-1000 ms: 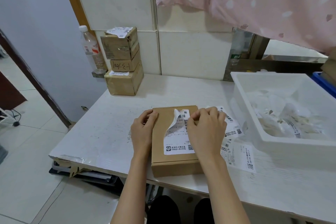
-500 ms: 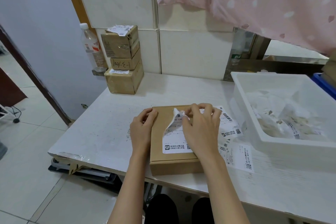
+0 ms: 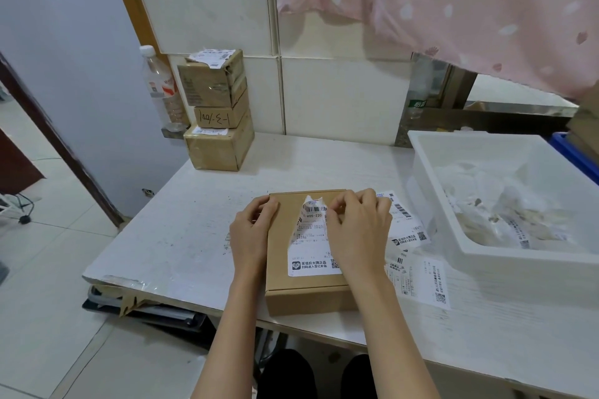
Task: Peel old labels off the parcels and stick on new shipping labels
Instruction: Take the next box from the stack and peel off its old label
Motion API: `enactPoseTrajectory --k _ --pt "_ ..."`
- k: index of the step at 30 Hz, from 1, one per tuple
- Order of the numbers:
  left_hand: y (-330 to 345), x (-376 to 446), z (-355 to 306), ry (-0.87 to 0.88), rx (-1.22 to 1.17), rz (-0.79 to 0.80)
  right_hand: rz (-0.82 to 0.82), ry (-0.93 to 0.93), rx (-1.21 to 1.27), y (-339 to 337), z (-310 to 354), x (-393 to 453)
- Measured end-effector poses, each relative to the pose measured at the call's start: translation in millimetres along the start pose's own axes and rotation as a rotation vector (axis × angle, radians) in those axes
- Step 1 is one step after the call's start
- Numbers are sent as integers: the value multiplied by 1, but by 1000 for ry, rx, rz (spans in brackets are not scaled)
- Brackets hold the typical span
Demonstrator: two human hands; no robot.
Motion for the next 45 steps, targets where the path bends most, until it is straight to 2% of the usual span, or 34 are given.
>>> enactPoseTrajectory --k 14,19,22,26,30,35,45 --pt "-1 -1 -1 1 8 -1 47 -168 304 -6 23 -2" --pt "0 0 -1 -2 7 3 -65 -46 340 -16 13 -2" --pt "0 0 0 -4 15 9 -70 32 386 -17 11 -4" --pt "-1 0 1 -10 11 3 -124 98 184 -21 1 -3" --pt "-1 -1 -1 -13 6 4 57 182 -3 -7 -4 -8" --pt "-1 -1 0 -10 6 2 116 65 -151 -1 2 -6" --pt "-1 -2 -1 -19 -6 -2 36 -94 68 -4 13 -6"
Point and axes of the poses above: each hand's wrist, its own x-axis towards the middle knuckle, its own y-axis out of the palm, z = x × y, the point moved 8 cm from there along x, towards the middle knuckle, and after that the axes turned 6 degrees about -y, right-handed, at the moved point
